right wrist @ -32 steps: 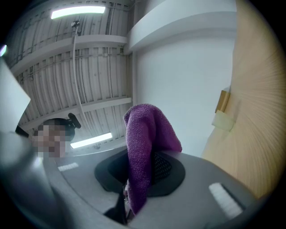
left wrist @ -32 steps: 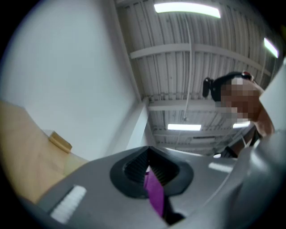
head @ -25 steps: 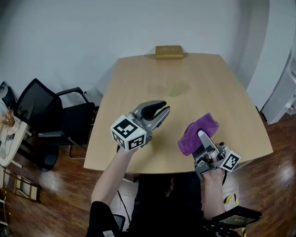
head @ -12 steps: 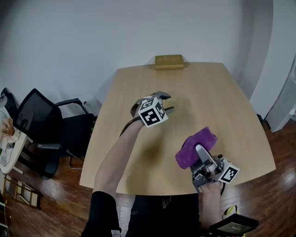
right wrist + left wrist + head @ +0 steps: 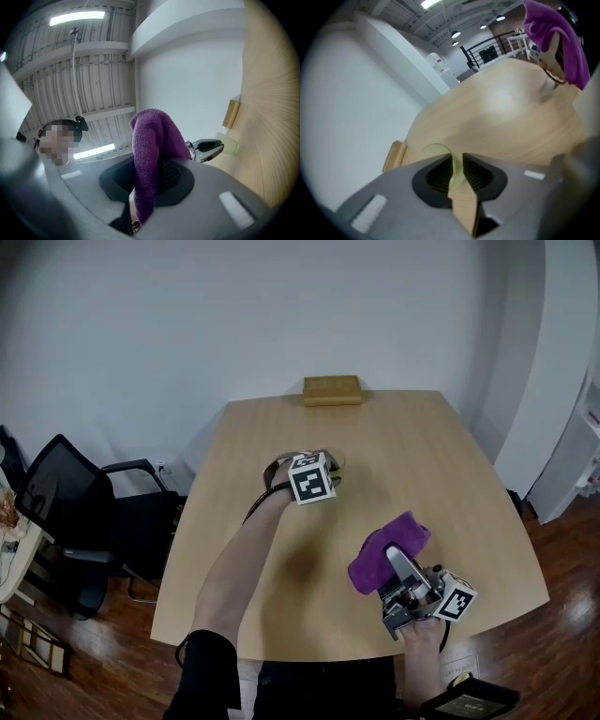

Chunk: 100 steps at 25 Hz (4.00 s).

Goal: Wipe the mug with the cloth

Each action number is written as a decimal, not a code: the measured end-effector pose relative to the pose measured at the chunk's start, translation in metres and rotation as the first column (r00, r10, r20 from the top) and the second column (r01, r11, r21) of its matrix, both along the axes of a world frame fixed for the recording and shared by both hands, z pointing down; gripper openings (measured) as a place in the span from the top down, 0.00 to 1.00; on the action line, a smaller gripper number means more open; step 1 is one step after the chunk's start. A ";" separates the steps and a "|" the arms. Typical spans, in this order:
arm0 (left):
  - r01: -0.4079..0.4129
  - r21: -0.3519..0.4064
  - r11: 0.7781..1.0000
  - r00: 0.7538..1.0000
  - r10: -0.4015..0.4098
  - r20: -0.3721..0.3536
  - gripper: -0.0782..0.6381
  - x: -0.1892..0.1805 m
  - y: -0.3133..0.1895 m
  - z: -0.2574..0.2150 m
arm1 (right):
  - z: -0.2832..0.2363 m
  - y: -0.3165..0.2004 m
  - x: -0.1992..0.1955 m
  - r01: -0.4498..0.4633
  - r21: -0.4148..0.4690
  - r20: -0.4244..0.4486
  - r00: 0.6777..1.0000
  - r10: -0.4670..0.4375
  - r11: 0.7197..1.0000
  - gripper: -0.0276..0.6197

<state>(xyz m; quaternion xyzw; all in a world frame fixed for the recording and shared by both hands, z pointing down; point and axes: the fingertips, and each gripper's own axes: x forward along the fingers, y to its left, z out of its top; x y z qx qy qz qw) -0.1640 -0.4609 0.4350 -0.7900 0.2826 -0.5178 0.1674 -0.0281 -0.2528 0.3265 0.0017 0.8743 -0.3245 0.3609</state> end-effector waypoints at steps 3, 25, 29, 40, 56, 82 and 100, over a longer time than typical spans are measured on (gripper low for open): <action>0.063 0.034 0.997 0.959 -0.051 -0.278 0.83 -0.002 0.015 -0.028 | 0.000 -0.008 0.005 -0.036 0.020 -0.038 0.999 0.037 0.999 0.87; 0.111 0.345 0.932 0.333 0.292 -0.896 0.83 0.029 0.263 -0.120 | -0.063 -0.021 -0.055 -0.272 0.413 -0.419 0.791 0.447 0.869 0.87; 0.087 0.336 0.938 0.388 0.278 -0.879 0.83 0.036 0.263 -0.109 | -0.053 -0.010 -0.073 -0.246 0.416 -0.453 0.779 0.434 0.875 0.87; 0.077 0.390 0.917 0.499 0.304 -0.812 0.83 0.039 0.263 -0.098 | -0.061 0.067 -0.122 -0.020 0.574 -0.467 0.813 0.347 0.819 0.87; -0.020 0.577 0.816 0.705 0.421 -0.571 0.83 0.054 0.277 -0.086 | -0.059 0.029 -0.103 -0.104 0.496 -0.523 0.757 0.392 0.862 0.87; -0.276 0.699 0.660 0.926 0.377 0.009 0.83 0.064 0.278 -0.045 | -0.066 0.082 -0.096 0.148 0.466 -0.525 0.840 0.138 0.872 0.87; -0.236 0.683 0.691 0.917 0.391 -0.080 0.83 0.067 0.282 -0.048 | -0.062 0.079 -0.112 0.158 0.543 -0.597 0.763 0.247 0.825 0.87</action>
